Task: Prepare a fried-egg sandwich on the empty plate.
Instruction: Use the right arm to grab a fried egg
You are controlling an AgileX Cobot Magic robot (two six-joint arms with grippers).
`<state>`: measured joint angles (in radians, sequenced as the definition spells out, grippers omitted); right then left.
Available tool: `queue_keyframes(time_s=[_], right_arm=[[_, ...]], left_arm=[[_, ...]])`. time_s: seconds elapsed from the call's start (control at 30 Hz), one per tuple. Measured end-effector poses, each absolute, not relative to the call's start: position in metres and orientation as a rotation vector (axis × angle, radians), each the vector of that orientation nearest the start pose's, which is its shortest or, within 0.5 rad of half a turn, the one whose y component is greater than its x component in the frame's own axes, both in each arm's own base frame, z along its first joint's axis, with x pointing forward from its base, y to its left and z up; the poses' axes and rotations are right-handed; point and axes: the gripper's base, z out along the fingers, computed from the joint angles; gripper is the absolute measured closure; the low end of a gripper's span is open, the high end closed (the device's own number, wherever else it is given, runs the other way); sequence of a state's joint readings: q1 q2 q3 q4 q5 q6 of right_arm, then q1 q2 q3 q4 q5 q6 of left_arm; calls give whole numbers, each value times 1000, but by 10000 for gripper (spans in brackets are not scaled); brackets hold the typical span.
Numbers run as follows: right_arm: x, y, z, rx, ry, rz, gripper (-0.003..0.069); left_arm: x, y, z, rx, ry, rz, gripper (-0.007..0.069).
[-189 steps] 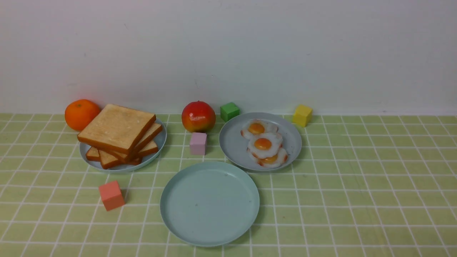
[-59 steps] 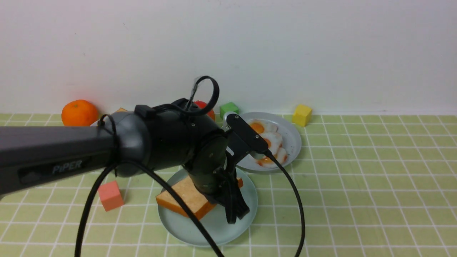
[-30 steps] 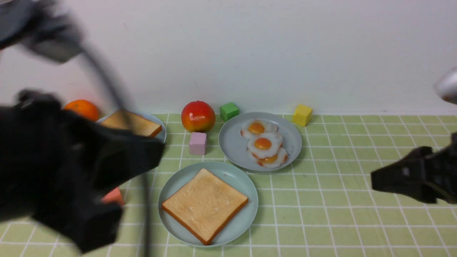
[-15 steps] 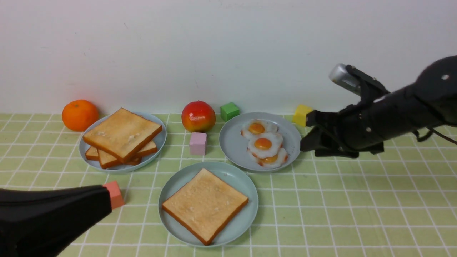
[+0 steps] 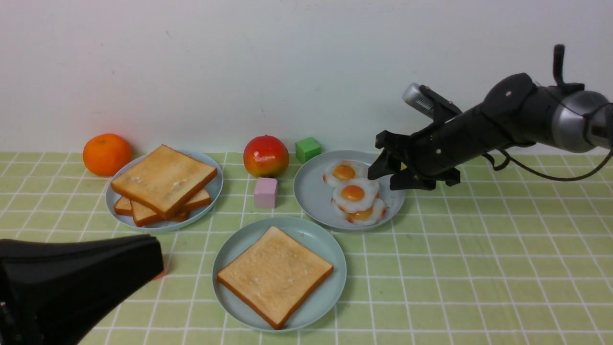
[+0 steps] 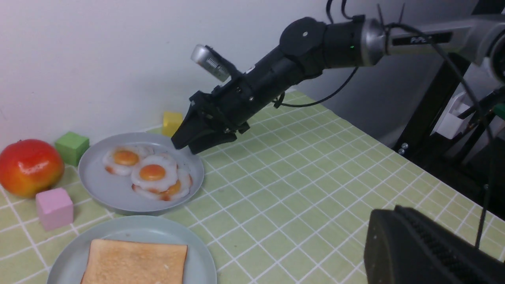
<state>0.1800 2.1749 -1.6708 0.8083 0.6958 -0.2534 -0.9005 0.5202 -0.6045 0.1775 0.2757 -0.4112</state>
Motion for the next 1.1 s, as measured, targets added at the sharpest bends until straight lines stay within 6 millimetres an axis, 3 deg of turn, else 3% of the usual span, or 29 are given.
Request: queue_keyframes(time_s=[0.17, 0.33, 0.83, 1.03, 1.1], right_arm=[[480, 131, 169, 122, 2568, 866, 260], [484, 132, 157, 125, 2587, 863, 259], [492, 132, 146, 171, 2560, 862, 263], [493, 132, 145, 184, 2555, 869, 307], [494, 132, 144, 185, 2553, 866, 369]], left_arm=[[73, -87, 354, 528, 1629, -826, 638], [76, -90, 352, 534, 1643, -821, 638], [77, -92, 351, 538, 1647, -817, 638], [77, -92, 351, 538, 1647, -817, 638], [77, -92, 351, 540, 1646, -814, 638]])
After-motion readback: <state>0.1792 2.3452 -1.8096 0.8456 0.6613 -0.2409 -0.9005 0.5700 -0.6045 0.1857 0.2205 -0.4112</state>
